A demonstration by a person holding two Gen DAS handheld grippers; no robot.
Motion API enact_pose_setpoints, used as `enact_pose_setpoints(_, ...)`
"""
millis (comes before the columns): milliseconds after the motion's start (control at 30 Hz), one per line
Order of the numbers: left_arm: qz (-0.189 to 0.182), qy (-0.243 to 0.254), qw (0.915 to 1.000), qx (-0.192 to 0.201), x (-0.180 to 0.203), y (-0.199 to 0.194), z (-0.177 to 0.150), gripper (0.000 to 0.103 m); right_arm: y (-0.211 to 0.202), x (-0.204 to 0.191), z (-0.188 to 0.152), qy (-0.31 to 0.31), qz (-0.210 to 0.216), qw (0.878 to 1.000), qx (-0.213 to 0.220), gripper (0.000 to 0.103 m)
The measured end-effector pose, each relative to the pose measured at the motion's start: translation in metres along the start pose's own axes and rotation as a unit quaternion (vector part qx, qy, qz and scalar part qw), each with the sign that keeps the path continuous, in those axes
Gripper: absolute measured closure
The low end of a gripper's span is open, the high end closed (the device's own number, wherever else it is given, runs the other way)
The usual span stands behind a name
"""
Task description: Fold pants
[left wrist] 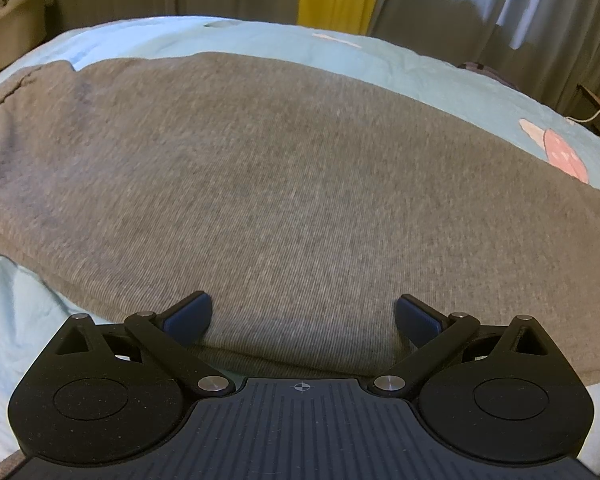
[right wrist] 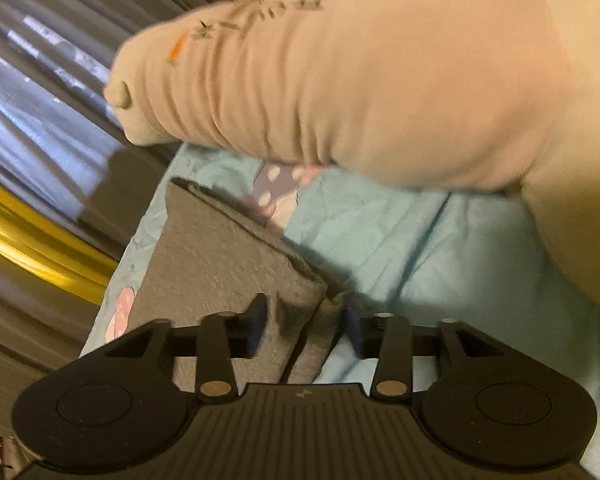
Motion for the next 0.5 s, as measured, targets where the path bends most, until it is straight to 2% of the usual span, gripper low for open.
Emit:
enact_pose_setpoints(133,-0.002,-0.003,1.0000,0.000,-0.001,0.000,0.000,0.000,0.005,0.000,-0.003,0.008,-0.001,1.000,0.003,0.061)
enact_pose_setpoints(167,-0.002,-0.003,1.0000,0.000,-0.001,0.000,0.000,0.000,0.006,-0.001,-0.003,0.003,-0.009,1.000,0.006,0.073)
enact_pose_setpoints(200,-0.003,-0.004,1.0000,0.001,-0.001,0.000,0.001,0.000,0.006,-0.002,-0.003,-0.007,-0.020,1.000,0.008,0.080)
enact_pose_setpoints(267,-0.004,-0.007,1.0000,0.002,-0.001,-0.001,0.001,0.000,0.001,-0.006,-0.003,-0.020,-0.020,0.999,0.013,0.085)
enact_pose_setpoints(333,-0.007,-0.012,0.9999,0.006,-0.002,-0.003,0.003,0.001,-0.007,-0.016,0.000,-0.039,-0.013,0.999,0.026,0.086)
enact_pose_setpoints(433,-0.005,-0.035,0.9989,0.030,-0.009,-0.010,0.008,0.001,-0.016,-0.039,0.003,-0.085,-0.030,0.995,0.045,0.087)
enact_pose_setpoints(500,-0.005,-0.048,0.9978,0.046,-0.014,-0.016,0.011,0.001,-0.025,-0.074,0.003,-0.147,-0.040,0.986,0.068,0.088)
Point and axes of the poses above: each gripper's, at about its wrist camera, not at the fingertips, and y roughly the way its jaws point, x to its right, z to its top, the point moved 10 cm from there along y, roughly the way its jaws point
